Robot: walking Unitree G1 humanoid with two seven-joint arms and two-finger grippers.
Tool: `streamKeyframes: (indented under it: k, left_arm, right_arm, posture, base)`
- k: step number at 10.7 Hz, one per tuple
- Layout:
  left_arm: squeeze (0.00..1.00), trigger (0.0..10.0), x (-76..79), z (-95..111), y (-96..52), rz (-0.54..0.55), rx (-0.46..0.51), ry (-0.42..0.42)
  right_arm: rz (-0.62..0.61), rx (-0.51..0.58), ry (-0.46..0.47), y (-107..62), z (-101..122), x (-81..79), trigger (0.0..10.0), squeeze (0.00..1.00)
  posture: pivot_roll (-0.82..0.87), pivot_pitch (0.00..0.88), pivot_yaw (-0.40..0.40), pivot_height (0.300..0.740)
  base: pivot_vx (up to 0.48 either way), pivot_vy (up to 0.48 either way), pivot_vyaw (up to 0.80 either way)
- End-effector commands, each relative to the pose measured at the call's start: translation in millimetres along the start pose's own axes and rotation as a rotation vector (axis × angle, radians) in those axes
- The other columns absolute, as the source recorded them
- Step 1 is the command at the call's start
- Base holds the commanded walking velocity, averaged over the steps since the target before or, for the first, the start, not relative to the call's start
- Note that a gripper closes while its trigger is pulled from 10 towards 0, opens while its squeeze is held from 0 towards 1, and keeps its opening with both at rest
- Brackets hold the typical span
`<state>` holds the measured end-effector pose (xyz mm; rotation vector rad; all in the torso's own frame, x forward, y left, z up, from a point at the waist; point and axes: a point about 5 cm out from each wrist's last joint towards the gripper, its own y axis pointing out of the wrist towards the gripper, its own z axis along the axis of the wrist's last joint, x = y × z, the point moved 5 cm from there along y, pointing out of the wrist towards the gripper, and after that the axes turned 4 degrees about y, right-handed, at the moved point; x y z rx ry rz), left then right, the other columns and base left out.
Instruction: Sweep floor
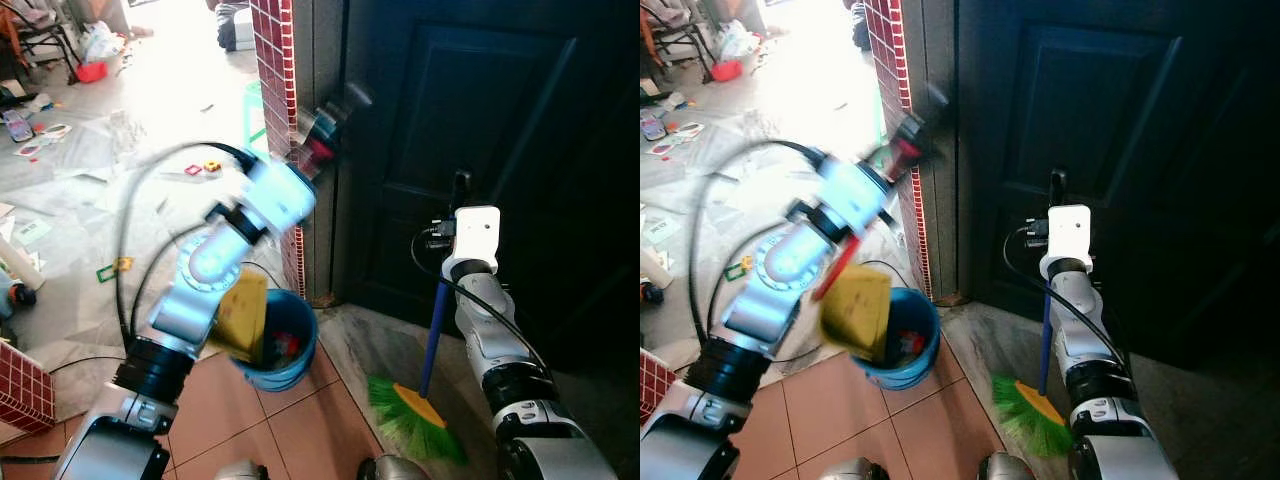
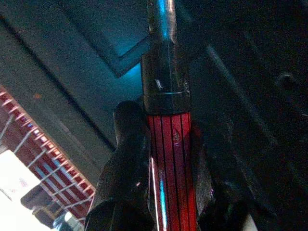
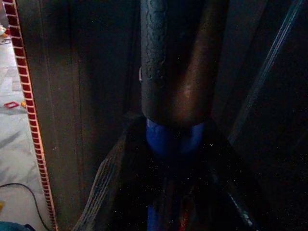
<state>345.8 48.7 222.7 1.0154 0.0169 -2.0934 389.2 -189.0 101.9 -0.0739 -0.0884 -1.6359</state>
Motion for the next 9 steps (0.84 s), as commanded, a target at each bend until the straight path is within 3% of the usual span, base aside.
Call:
streamKeyframes:
  k: [1, 2, 4, 5, 6, 7, 8, 9]
  left_arm:
    - [0.00, 10.0, -4.1, 19, 1.5, -0.022, 0.081, 0.090]
    - [0.00, 10.0, -13.0, 21, 1.7, 0.017, 0.089, 0.097]
    - [0.00, 10.0, -63.4, 22, 3.1, 0.223, 0.083, 0.074]
    - [0.00, 10.0, -97.8, 23, 1.4, 0.309, 0.069, 0.037]
    - [0.00, 10.0, -140.9, 31, -5.9, 0.417, 0.075, 0.070]
    - [0.00, 10.0, -156.0, 25, -14.6, 0.443, 0.042, 0.103]
    - [0.00, 10.0, -158.7, 18, -19.5, 0.464, 0.020, 0.064]
    - [0.00, 10.0, -146.5, 12, -20.2, 0.442, 0.010, -0.005]
  right_arm:
    - [0.010, 0.044, -0.004, 6.3, 14, -2.4, 10.0, 0.00]
    - [0.012, 0.045, -0.003, 6.4, 14, -3.4, 10.0, 0.00]
    - [0.017, 0.045, -0.002, 5.5, 13, -4.4, 10.0, 0.00]
    - [0.020, 0.040, -0.008, 5.1, 12, -4.7, 10.0, 0.00]
    - [0.019, 0.031, -0.013, 5.4, 9, -5.0, 10.0, 0.00]
    - [0.025, 0.029, -0.006, 6.9, 10, -8.1, 10.0, 0.00]
    - [0.028, 0.030, -0.001, 7.4, 10, -9.9, 10.0, 0.00]
    - [0.032, 0.026, 0.002, 6.9, 9, -12.0, 10.0, 0.00]
  posture:
    - [-0.01, 0.000, 0.014, 0.740]
    - [-0.01, 0.000, 0.014, 0.740]
    - [-0.01, 0.000, 0.013, 0.740]
    - [-0.01, 0.000, 0.011, 0.740]
    - [-0.01, 0.000, 0.012, 0.740]
    - [0.00, 0.000, 0.014, 0.740]
    - [0.00, 0.000, 0.015, 0.740]
    - [0.01, 0.000, 0.014, 0.740]
  base:
    - [0.000, 0.000, 0.00]
    - [0.000, 0.000, 0.00]
    - [0.000, 0.000, 0.00]
    - [0.000, 0.000, 0.00]
    - [0.000, 0.000, 0.00]
    - [0.000, 0.000, 0.00]
    - [0.000, 0.000, 0.00]
    - [0.000, 0.000, 0.00]
